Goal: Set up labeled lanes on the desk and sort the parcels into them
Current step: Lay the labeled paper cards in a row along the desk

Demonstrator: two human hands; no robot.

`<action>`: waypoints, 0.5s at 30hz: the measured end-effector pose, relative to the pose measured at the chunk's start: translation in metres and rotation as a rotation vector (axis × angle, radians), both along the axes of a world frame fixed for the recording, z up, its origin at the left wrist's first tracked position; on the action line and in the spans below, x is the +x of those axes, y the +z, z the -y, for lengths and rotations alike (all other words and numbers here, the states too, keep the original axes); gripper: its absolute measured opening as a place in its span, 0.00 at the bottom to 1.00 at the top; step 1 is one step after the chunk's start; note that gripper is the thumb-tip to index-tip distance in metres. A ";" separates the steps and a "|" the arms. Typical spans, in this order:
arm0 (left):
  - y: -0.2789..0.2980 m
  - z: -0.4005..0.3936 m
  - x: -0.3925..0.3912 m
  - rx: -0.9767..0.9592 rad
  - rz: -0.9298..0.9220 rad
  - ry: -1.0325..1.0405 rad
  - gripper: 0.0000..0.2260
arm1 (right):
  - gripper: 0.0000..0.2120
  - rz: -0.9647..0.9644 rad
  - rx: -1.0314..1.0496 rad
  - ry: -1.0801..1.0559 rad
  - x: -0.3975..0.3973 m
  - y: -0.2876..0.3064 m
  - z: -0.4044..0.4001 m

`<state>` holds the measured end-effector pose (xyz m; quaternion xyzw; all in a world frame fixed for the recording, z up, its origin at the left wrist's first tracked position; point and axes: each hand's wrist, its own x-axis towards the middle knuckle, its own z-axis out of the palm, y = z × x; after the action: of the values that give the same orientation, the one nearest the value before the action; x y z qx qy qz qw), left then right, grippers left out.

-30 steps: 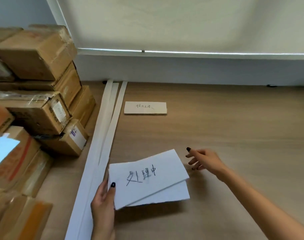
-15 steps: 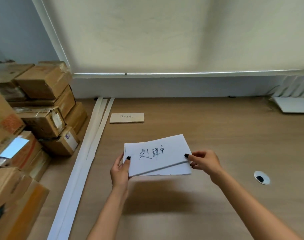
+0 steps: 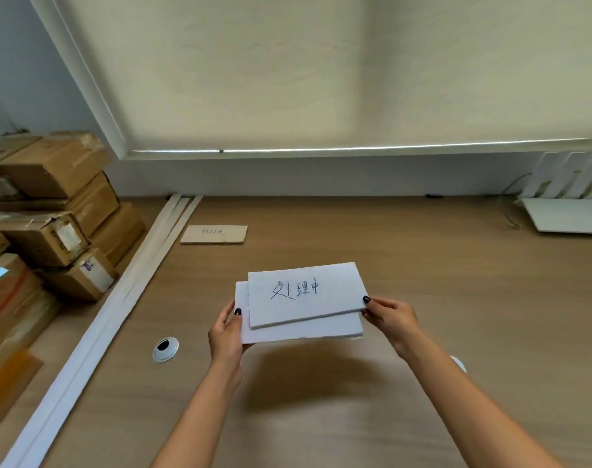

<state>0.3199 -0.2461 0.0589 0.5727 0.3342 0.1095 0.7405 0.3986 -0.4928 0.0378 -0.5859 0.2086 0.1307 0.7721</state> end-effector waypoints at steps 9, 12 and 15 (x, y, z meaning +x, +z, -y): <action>-0.066 -0.016 0.043 0.054 -0.059 0.024 0.16 | 0.13 -0.071 -0.007 -0.100 0.106 -0.050 -0.019; -0.093 -0.026 0.060 0.046 -0.060 0.036 0.16 | 0.13 -0.072 -0.054 -0.148 0.152 -0.071 -0.033; -0.111 -0.036 0.075 0.024 -0.059 0.030 0.14 | 0.12 -0.053 -0.134 -0.219 0.198 -0.087 -0.046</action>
<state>0.3950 -0.2101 -0.0526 0.5796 0.3629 0.1077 0.7216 0.5969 -0.4470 -0.0490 -0.6061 0.2999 0.0468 0.7352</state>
